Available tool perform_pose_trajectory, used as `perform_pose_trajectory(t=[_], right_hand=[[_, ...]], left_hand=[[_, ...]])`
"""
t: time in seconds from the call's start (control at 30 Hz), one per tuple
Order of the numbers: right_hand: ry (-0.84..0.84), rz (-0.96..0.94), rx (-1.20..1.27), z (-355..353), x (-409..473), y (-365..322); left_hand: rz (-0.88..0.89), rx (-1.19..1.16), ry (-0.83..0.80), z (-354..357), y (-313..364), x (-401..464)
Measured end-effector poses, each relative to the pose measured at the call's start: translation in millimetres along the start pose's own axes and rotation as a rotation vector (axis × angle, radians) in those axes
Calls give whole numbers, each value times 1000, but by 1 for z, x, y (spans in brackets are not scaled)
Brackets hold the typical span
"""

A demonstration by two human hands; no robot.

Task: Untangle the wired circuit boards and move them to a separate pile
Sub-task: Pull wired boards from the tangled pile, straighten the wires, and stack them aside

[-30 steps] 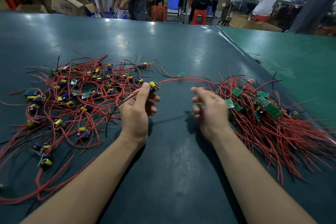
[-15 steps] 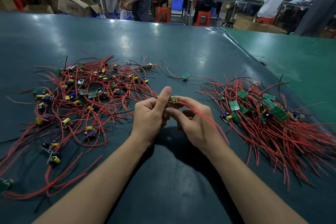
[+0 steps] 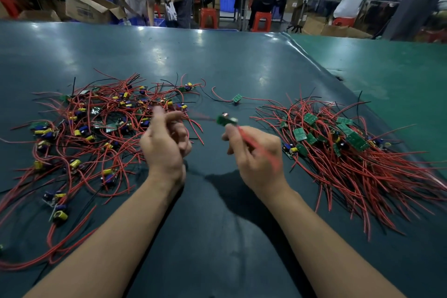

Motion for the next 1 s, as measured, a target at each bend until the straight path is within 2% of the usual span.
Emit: perform_pose_trajectory(t=[0.03, 0.1, 0.17, 0.23, 0.3, 0.4, 0.43, 0.47, 0.5, 0.57, 0.6, 0.7, 0.8, 0.9, 1.0], right_hand=[[48, 151, 116, -5, 3, 11], [254, 449, 406, -22, 5, 36], [511, 658, 640, -42, 0, 60], [650, 826, 843, -49, -8, 79], [623, 931, 914, -44, -12, 87], [406, 922, 809, -25, -7, 80], [336, 896, 768, -19, -5, 75], [277, 868, 727, -15, -3, 70], [230, 841, 691, -11, -3, 65], [173, 806, 649, -8, -2, 61], [161, 797, 646, -8, -3, 59], [156, 791, 646, -9, -3, 58], [150, 800, 611, -9, -3, 59], [87, 832, 551, -4, -5, 61], [-129, 821, 455, 13, -7, 53]], left_hand=[[13, -20, 15, -3, 2, 2], [85, 46, -21, -2, 7, 1], [175, 194, -103, 6, 11, -6], [311, 388, -180, 14, 19, -14], [525, 661, -226, 20, 31, -22], [841, 1150, -200, 26, 50, -34], [891, 1258, -191, 26, 53, -33], [872, 1351, -202, 25, 52, -30], [770, 1456, -231, 22, 46, -23], [461, 1683, -337, 12, 27, -11], [361, 1762, -391, 8, 19, -10], [317, 1766, -455, 4, 11, -10], [427, 1538, -387, 5, 22, -7], [659, 1447, -306, 15, 39, -17], [959, 1299, -258, 27, 61, -33]])
Point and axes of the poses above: each hand's wrist, its own x-axis towards the middle knuckle, its own z-axis out of the palm, y = z × x, the point moved 8 cm from there along x, towards the middle knuckle, and after that the axes turned 8 degrees about z, right-handed, at the moved point
